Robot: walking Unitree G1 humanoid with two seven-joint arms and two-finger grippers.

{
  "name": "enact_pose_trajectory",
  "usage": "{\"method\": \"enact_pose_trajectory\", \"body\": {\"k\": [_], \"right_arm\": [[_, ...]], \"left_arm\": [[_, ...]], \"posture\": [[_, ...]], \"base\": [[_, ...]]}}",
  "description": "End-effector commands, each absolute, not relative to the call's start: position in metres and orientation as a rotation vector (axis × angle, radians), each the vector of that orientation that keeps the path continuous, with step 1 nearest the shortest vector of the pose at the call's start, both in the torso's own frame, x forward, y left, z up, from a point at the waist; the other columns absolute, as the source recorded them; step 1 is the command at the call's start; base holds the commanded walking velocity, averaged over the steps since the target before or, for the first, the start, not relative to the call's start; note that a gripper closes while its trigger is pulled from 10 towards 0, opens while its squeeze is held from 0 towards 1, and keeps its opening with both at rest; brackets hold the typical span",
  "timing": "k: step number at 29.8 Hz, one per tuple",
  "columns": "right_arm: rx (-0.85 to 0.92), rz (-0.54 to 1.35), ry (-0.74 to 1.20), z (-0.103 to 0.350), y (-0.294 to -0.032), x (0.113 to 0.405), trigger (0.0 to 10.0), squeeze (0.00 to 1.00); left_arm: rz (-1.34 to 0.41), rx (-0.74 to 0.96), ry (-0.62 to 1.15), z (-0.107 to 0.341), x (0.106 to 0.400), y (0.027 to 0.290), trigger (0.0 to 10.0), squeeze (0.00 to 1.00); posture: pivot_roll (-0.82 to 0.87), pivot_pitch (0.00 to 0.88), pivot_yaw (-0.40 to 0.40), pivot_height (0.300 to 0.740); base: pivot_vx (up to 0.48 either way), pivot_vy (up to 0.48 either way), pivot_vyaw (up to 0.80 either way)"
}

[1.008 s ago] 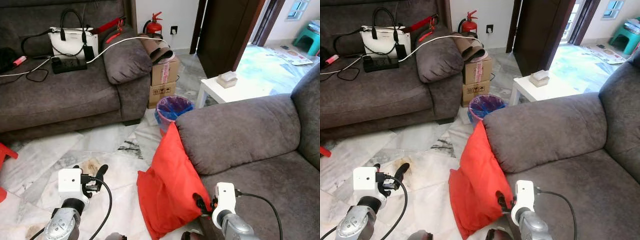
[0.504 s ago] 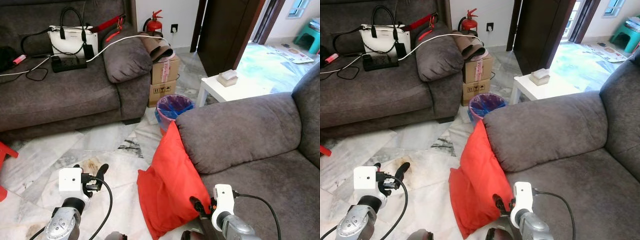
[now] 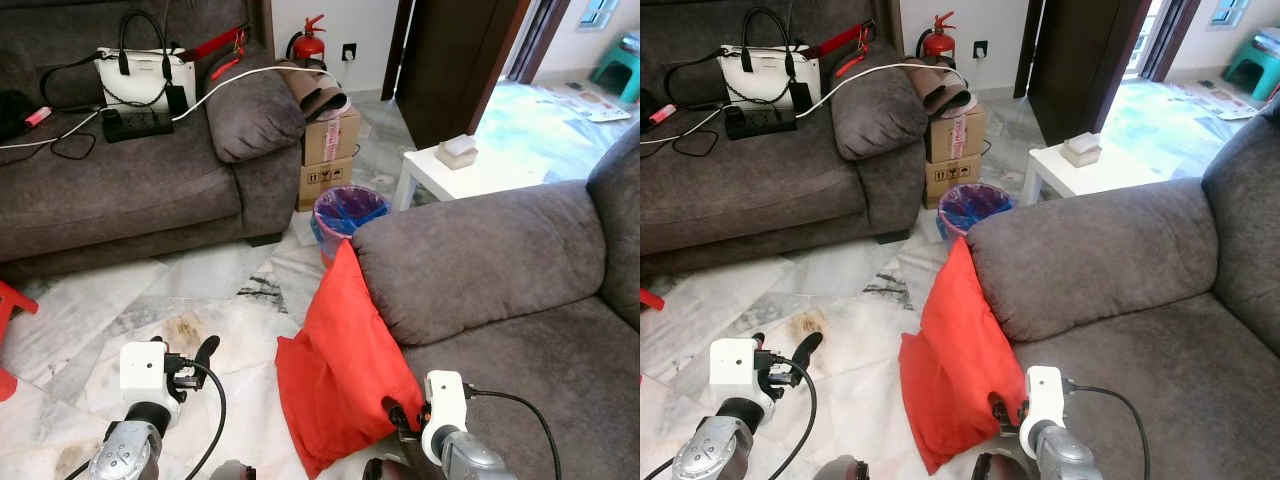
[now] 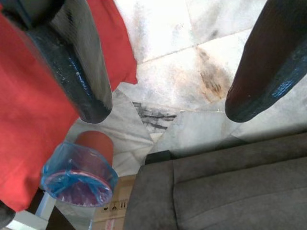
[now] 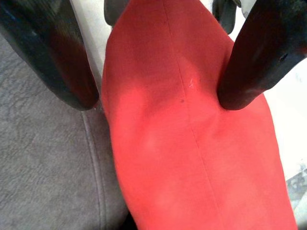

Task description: Move the pillow to the sofa from floor

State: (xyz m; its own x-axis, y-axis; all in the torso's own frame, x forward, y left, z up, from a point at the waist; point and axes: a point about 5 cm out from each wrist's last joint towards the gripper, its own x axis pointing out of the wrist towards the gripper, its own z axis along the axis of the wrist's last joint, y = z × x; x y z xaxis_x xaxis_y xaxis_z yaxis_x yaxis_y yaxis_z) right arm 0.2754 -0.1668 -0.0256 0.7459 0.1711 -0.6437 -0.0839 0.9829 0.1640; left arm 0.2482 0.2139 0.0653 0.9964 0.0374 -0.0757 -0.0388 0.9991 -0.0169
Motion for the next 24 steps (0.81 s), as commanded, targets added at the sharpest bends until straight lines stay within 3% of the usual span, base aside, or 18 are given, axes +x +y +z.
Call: {"method": "enact_pose_trajectory", "body": {"k": [1, 24], "right_arm": [[0.120, 0.126, 0.770, -0.0324, -0.1673, 0.2683, 10.0, 0.00], [0.170, 0.217, 0.807, -0.0315, -0.1619, 0.2686, 10.0, 0.00]], "left_arm": [[0.028, -0.020, 0.082, 0.0663, 0.2451, 0.2146, 10.0, 0.00], [-0.006, -0.031, 0.093, 0.0674, 0.2485, 0.2080, 10.0, 0.00]], "posture": [[0.25, 0.195, -0.011, 0.631], [0.24, 0.183, -0.007, 0.631]], "base": [[0.000, 0.000, 0.00], [0.000, 0.000, 0.00]]}}
